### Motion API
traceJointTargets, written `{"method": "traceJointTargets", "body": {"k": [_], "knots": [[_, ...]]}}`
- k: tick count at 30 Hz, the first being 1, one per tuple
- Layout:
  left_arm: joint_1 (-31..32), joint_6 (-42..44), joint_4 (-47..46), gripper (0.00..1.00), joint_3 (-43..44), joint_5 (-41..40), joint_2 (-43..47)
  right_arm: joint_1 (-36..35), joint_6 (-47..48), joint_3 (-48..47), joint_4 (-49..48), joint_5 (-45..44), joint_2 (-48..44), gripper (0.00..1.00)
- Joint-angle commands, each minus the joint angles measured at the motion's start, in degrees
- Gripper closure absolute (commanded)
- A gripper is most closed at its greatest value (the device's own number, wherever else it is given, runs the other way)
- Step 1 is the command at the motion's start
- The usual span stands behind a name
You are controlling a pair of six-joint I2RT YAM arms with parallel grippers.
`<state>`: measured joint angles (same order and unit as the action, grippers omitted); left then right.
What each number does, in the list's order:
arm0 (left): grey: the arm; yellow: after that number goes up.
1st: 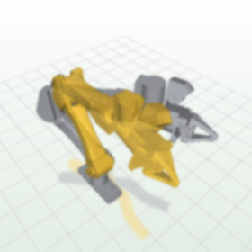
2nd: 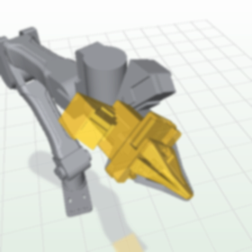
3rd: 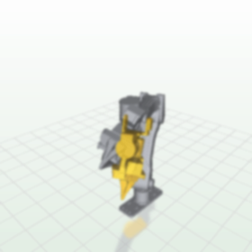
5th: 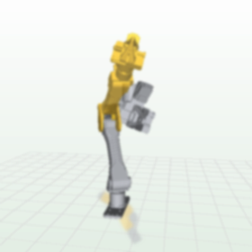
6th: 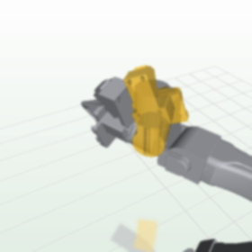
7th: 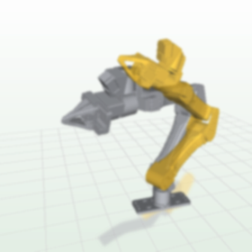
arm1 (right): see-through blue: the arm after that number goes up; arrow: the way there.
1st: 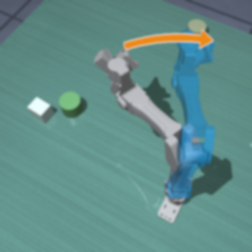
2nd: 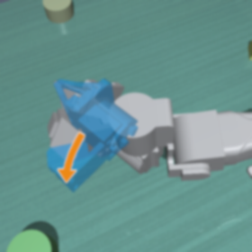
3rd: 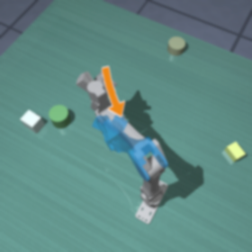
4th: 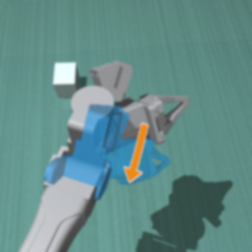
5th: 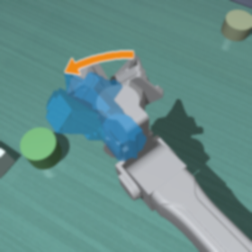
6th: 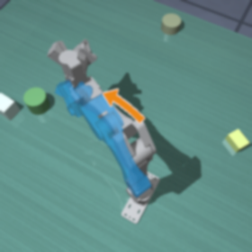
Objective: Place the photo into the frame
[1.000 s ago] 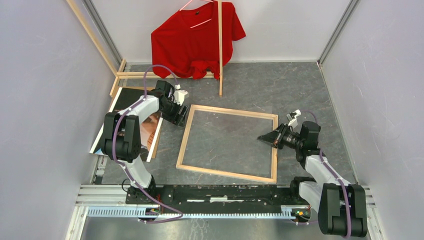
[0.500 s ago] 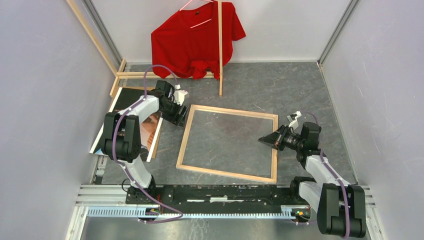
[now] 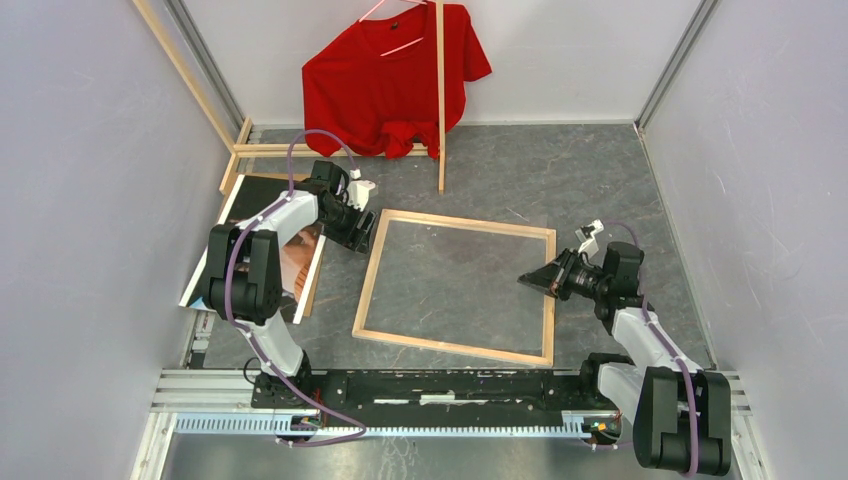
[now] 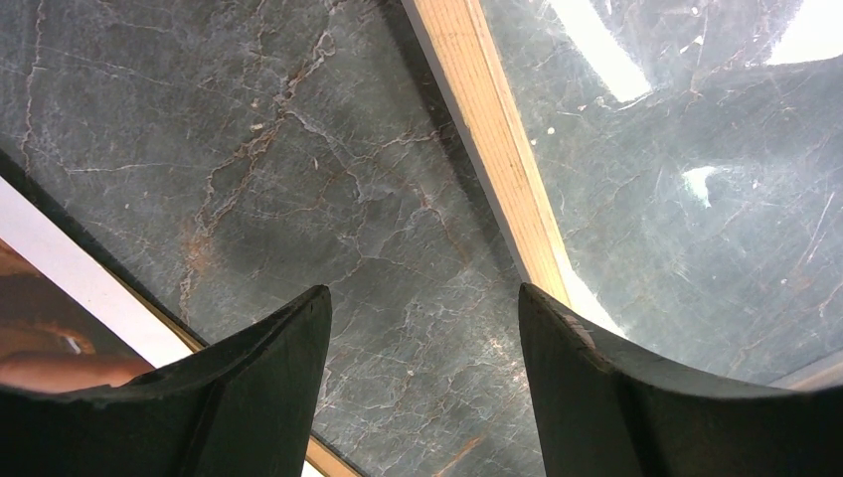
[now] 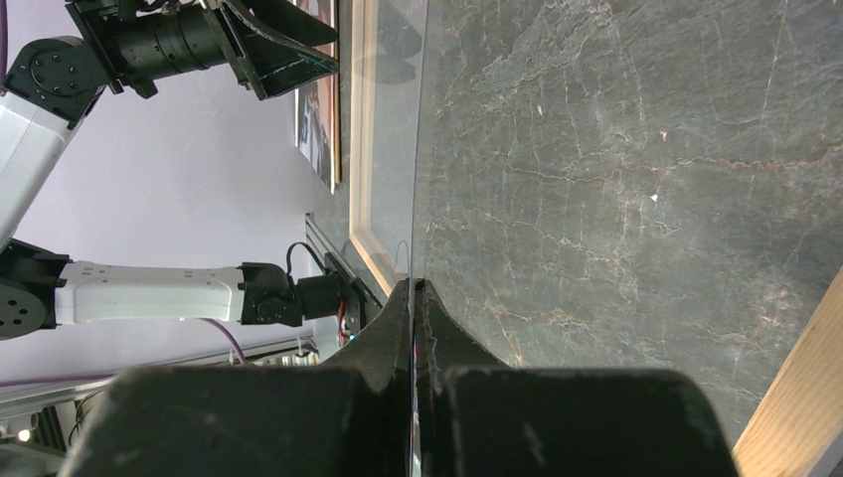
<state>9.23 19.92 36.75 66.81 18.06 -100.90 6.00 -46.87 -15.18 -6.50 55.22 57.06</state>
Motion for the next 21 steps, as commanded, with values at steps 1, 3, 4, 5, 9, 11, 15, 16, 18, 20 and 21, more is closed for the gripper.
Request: {"method": "traceJointTargets", "body": {"k": [1, 3, 4, 5, 9, 11, 15, 16, 18, 20, 21], "knots": [[0.28, -1.24, 0.03, 0.25, 1.53, 0.08, -0.35, 0.58, 2.27, -2.74, 0.35, -0.11, -0.72, 1.00], [0.28, -1.20, 0.05, 0.25, 1.49, 0.11, -0.32, 0.68, 2.36, -3.05, 0.26, -0.20, -0.72, 1.00], [0.26, -1.20, 0.02, 0.25, 1.49, 0.13, -0.34, 0.77, 2.48, -3.24, 0.34, -0.20, -0.65, 1.00], [0.27, -1.20, 0.03, 0.25, 1.42, 0.06, -0.38, 0.85, 2.56, -3.40, 0.35, -0.20, -0.56, 1.00], [0.33, -1.20, 0.01, 0.25, 1.29, 0.17, -0.42, 0.93, 2.59, -3.74, 0.18, -0.29, -0.32, 1.00], [0.33, -1.21, -0.01, 0.25, 1.25, 0.21, -0.44, 0.94, 2.75, -3.83, 0.26, -0.34, -0.37, 1.00], [0.35, -1.20, -0.01, 0.25, 1.22, 0.25, -0.59, 1.21, 2.95, -4.17, 0.31, -0.46, -0.12, 1.00], [0.35, -1.20, -0.01, 0.25, 1.28, 0.18, -0.61, 1.21, 2.92, -4.09, 0.05, -0.47, -0.06, 1.00], [0.35, -1.14, 0.01, 0.25, 1.18, 0.21, -0.61, 1.21, 2.63, -4.05, -0.73, -0.25, -0.06, 1.00], [0.35, -1.16, -0.01, 0.25, 1.14, 0.26, -0.72, 1.21, 2.07, -3.85, -2.10, -0.37, -0.62, 1.00], [0.35, -1.08, 0.03, 0.25, 1.09, 0.30, -0.90, 1.16, 1.82, -3.85, -2.60, -0.23, -0.72, 1.00]]}}
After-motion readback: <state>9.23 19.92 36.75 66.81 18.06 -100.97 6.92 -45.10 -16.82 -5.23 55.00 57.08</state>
